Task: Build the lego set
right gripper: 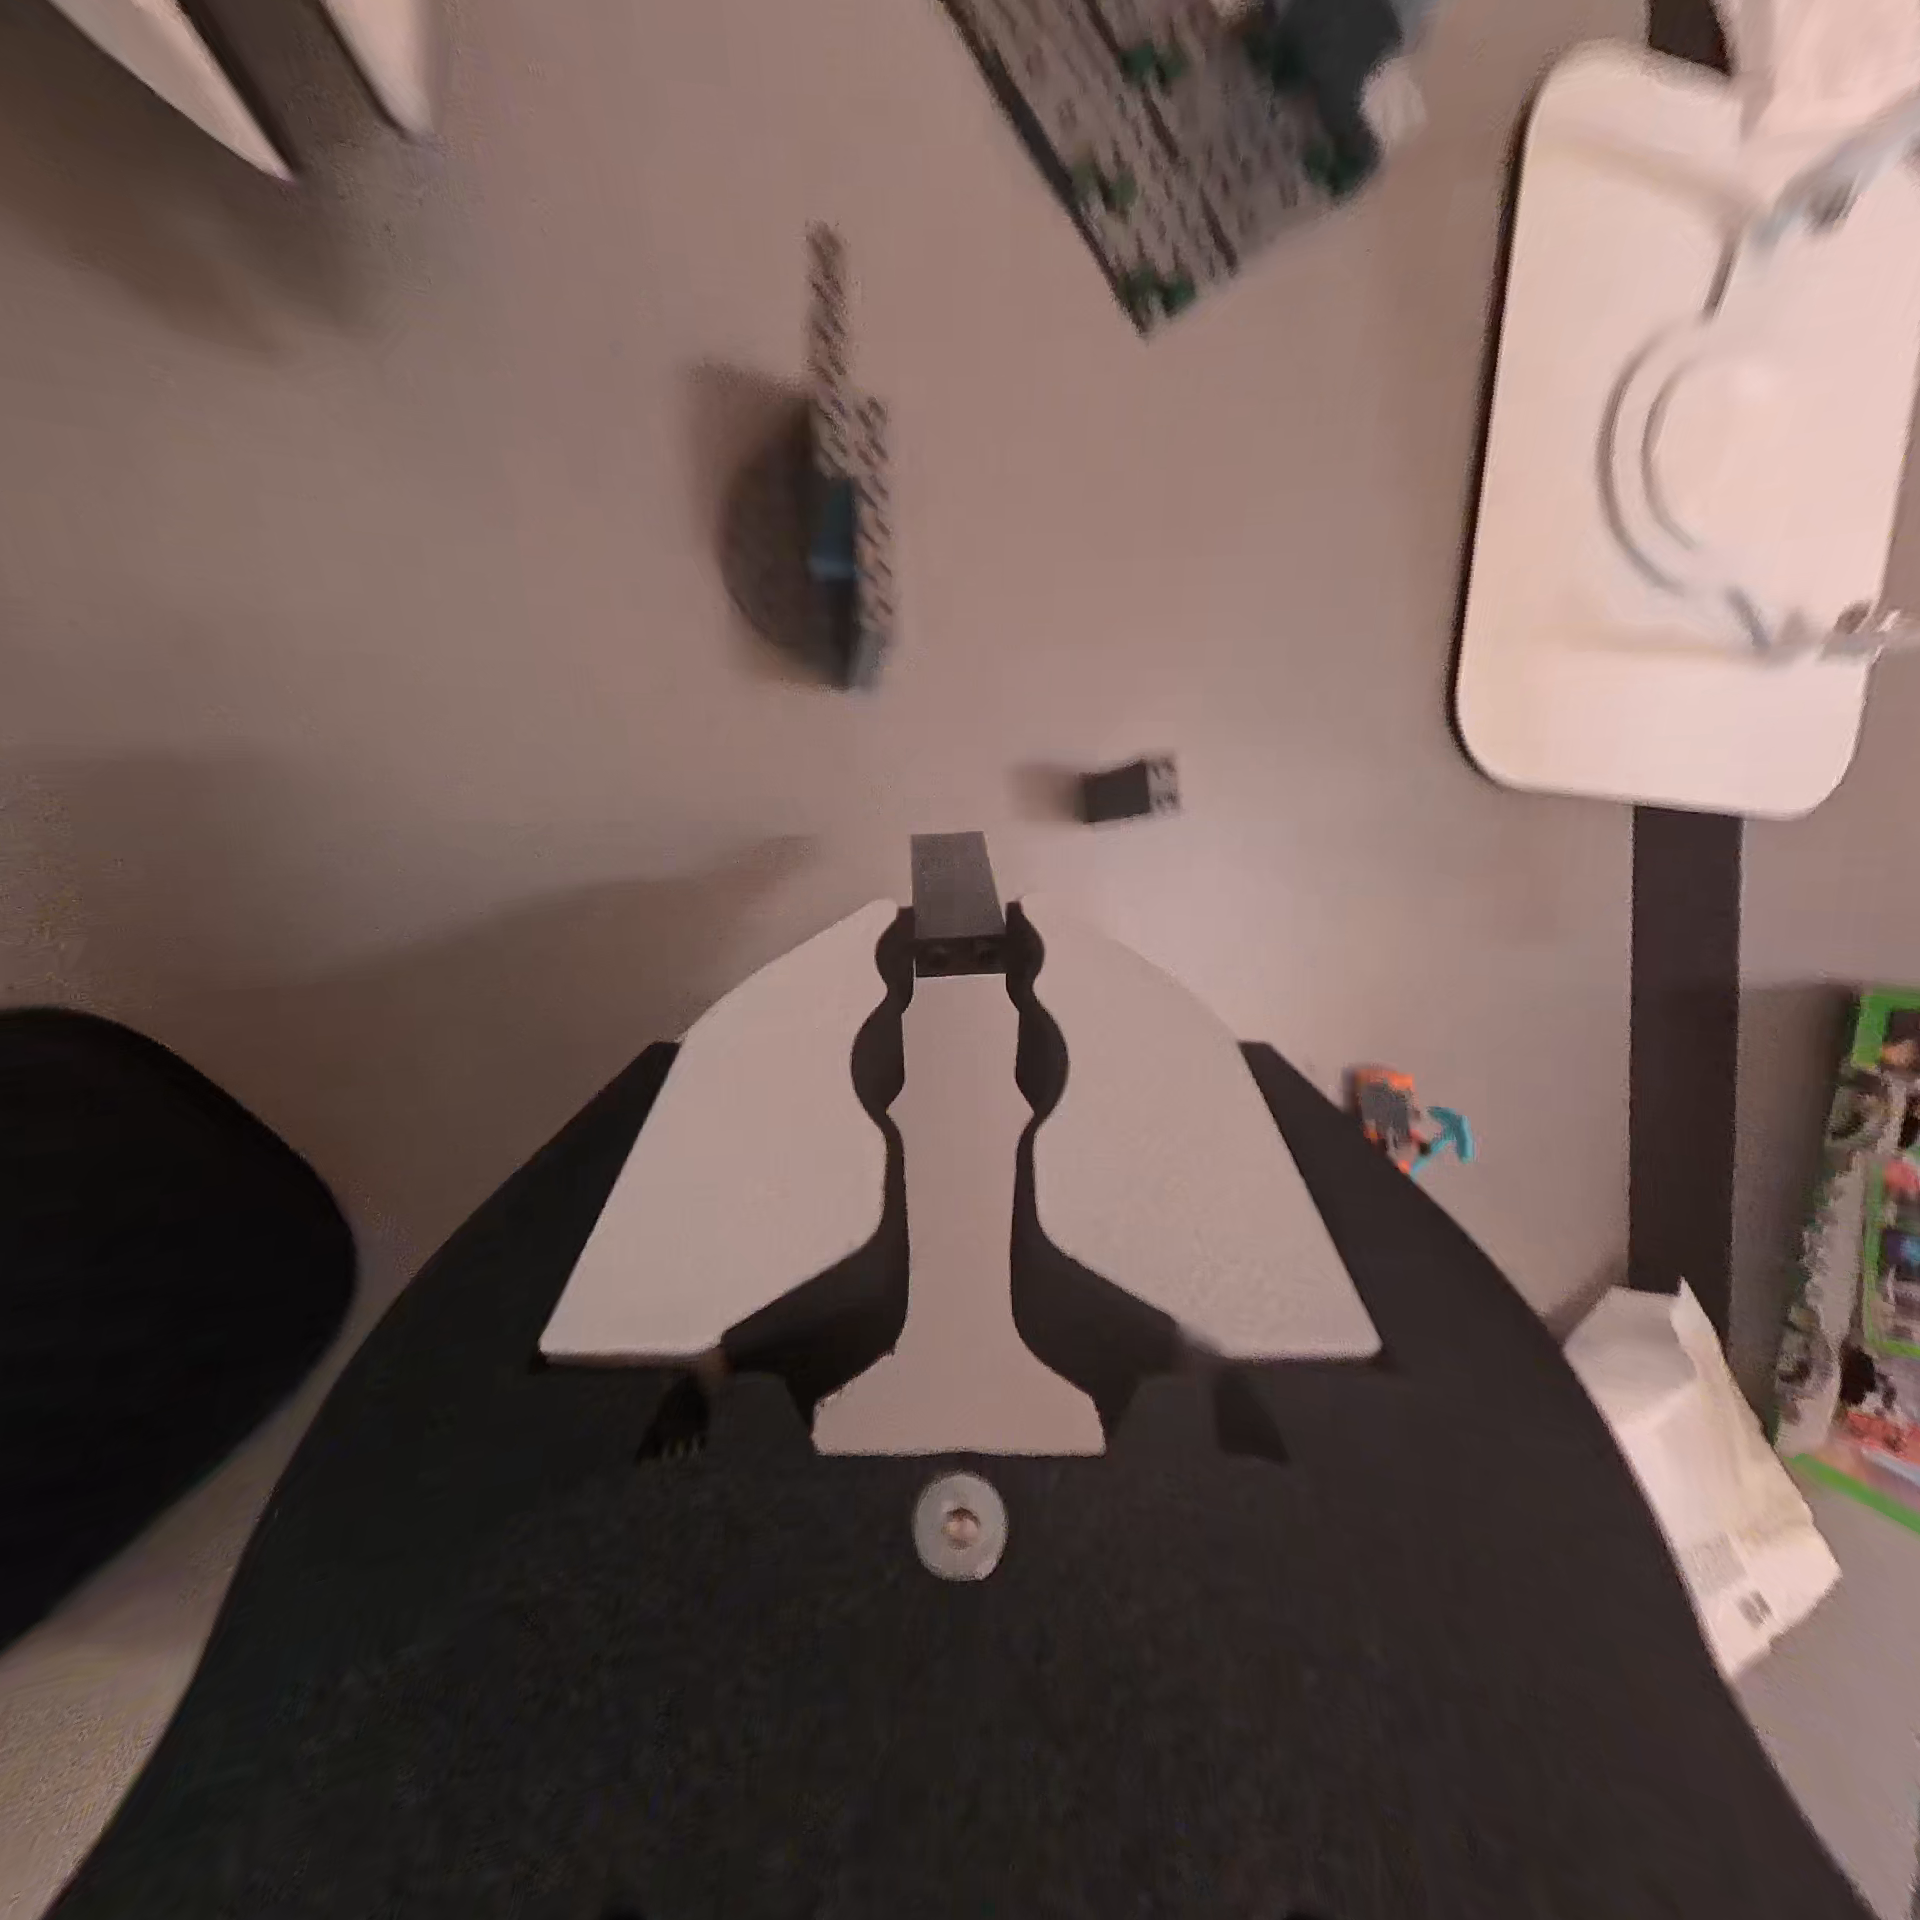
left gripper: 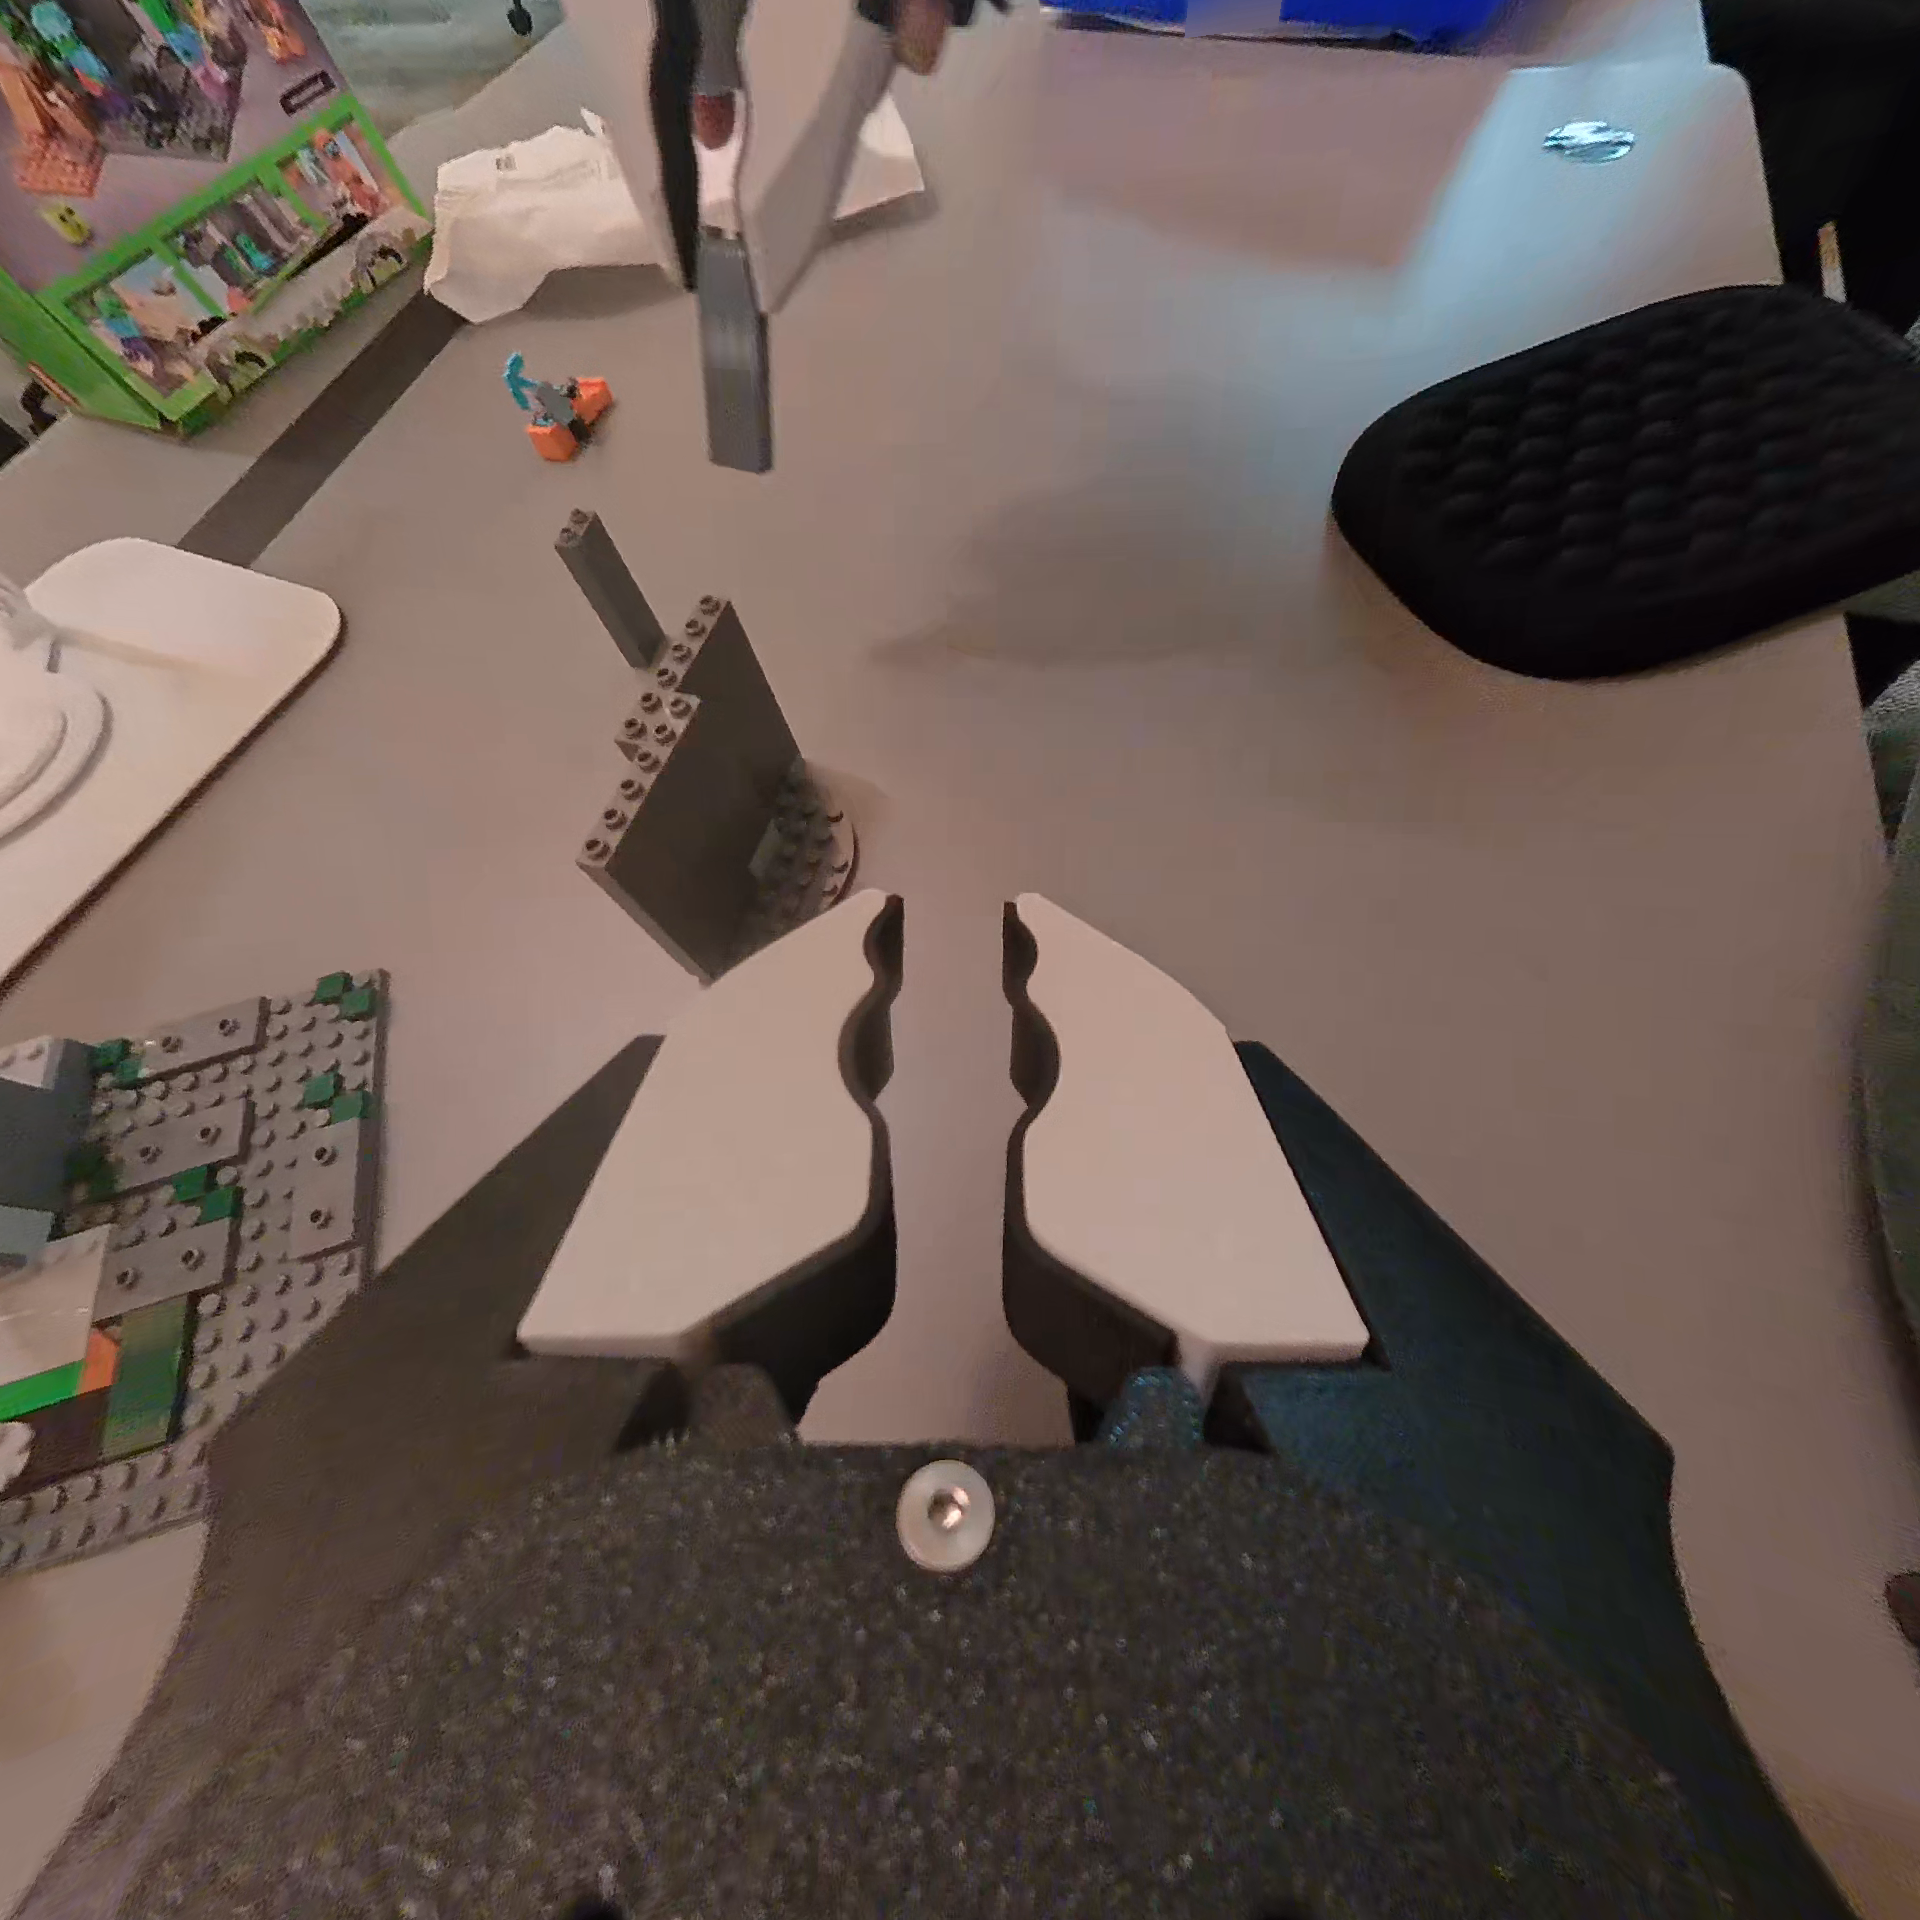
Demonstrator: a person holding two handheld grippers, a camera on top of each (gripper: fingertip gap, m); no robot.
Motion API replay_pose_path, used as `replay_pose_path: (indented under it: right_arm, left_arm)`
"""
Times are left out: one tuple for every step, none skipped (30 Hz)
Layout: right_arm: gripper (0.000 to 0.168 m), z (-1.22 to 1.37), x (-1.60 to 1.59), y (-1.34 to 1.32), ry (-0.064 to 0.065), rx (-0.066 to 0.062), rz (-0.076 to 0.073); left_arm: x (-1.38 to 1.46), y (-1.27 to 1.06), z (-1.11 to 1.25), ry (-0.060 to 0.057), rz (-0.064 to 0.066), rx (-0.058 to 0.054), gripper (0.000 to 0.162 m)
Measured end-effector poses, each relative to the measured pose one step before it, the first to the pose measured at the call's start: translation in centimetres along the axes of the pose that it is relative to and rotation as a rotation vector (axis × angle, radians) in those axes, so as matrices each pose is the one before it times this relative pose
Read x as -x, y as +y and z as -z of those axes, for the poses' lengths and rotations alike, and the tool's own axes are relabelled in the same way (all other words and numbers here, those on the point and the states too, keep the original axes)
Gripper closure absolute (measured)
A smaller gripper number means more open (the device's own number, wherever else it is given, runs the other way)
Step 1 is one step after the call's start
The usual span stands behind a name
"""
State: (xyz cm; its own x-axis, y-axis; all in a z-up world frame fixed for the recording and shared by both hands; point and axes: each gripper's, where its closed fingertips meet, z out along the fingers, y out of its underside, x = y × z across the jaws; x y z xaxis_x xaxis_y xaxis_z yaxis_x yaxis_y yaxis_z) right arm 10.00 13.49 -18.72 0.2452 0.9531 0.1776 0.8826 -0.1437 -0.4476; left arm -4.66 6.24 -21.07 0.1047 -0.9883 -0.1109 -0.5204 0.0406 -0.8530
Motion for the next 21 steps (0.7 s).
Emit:
replay_pose_path:
  right_arm:
    - [0.152, -0.567, -1.054, 0.79, -0.006, 0.0359, -0.0039]
    - [0.152, -0.668, -0.908, 0.65, -0.0082, 0.0322, -0.0026]
    - [0.152, -0.704, -0.678, 0.536, -0.0165, 0.0324, 0.0014]
    - [0.152, -0.687, -0.622, 0.446, -0.0115, 0.0333, 0.0074]
    - [0.152, -0.615, -0.531, 0.368, -0.01, 0.035, 0.0124]
    - [0.152, -0.528, -0.415, 0.232, -0.0122, 0.0302, 0.0129]
    - [0.152, -0.432, -0.324, 0.125, -0.013, 0.0265, 0.0099]
    - [0.152, -0.364, -0.294, 0.046, -0.0114, 0.0228, 0.0085]
    - [0.152, -0.299, -0.187, -0.024, -0.0125, 0.0173, 0.0083]
    - [0.152, -0.273, -0.114, -0.098, -0.0129, 0.012, 0.0068]
    - [0.152, -0.22, -0.128, -0.115, -0.0065, 0.0085, 0.0058]
    - [0.152, -0.203, -0.072, -0.068, -0.006, 0.0084, 0.0069]
    - [0.152, -0.169, -0.056, -0.018, -0.0051, 0.0086, 0.0056]
    - [0.152, -0.16, -0.034, -0.009, -0.004, 0.0056, 0.0033]
    - [0.152, -0.12, -0.013, -0.058, -0.0034, -0.0013, 0.0016]
    - [0.152, -0.084, 0.008, -0.095, -0.0041, -0.005, -0.0012]
    - [0.151, -0.074, 0.025, -0.058, -0.0033, -0.0024, -0.002]
    - [0.151, -0.077, 0.001, -0.024, -0.0003, -0.0003, 0.0001]
    - [0.151, -0.057, -0.019, -0.034, 0.0016, -0.0002, 0.0009]
    - [0.15, -0.042, 0.04, -0.039, -0.001, -0.0013, -0.0003]
    - [0.15, -0.021, 0.029, -0.06, -0.0007, -0.0025, -0.0008]
  left_arm:
    - [0.003, 0.321, -0.232, 0.0006, 0.0042, 0.005, 0.144]
    - [-0.037, 0.365, -0.208, 0.0008, 0.0026, 0.0066, 0.144]
    - [-0.069, 0.395, -0.18, 0.0026, 0.0029, 0.0082, 0.144]
    - [-0.086, 0.368, -0.155, 0.0039, 0.0038, 0.0074, 0.144]
    - [-0.043, 0.325, -0.113, 0.003, 0.005, 0.0058, 0.145]
    - [-0.037, 0.254, -0.106, 0.004, 0.0061, 0.0036, 0.145]
    - [-0.014, 0.187, -0.083, 0.0055, 0.0068, 0.0019, 0.145]
    - [0.053, 0.085, -0.06, 0.0025, 0.0054, -0.0007, 0.145]
    - [0.066, 0.05, -0.043, 0.0015, 0.0042, -0.0004, 0.145]
    - [0.08, 0.035, -0.031, 0.0015, 0.0039, -0.0003, 0.145]
    - [0.086, 0.016, -0.002, -0.0004, 0.003, -0.0016, 0.145]
    - [0.088, 0.049, 0.025, -0.0017, 0.0028, -0.001, 0.145]
    - [0.072, 0.035, 0.039, -0.0008, 0.0024, -0.0023, 0.145]
    - [0.054, 0.035, 0.051, -0.0005, 0.0033, -0.0031, 0.146]
    - [0.057, 0.029, 0.047, -0.0004, 0.0039, -0.002, 0.146]
    - [0.06, 0.003, 0.055, -0.0015, 0.0028, -0.0028, 0.146]
    - [0.059, -0.046, 0.048, -0.002, 0.0023, -0.0038, 0.146]
    - [0.027, -0.045, 0.039, -0.0002, 0.002, -0.0029, 0.146]
    - [0.03, -0.055, 0.024, -0.0008, 0.0009, -0.0028, 0.146]
    - [0.028, -0.045, 0.016, -0.0017, -0.0003, -0.0023, 0.146]
    - [-0.002, -0.008, 0.011, 0.0006, -0.0006, -0.0003, 0.146]
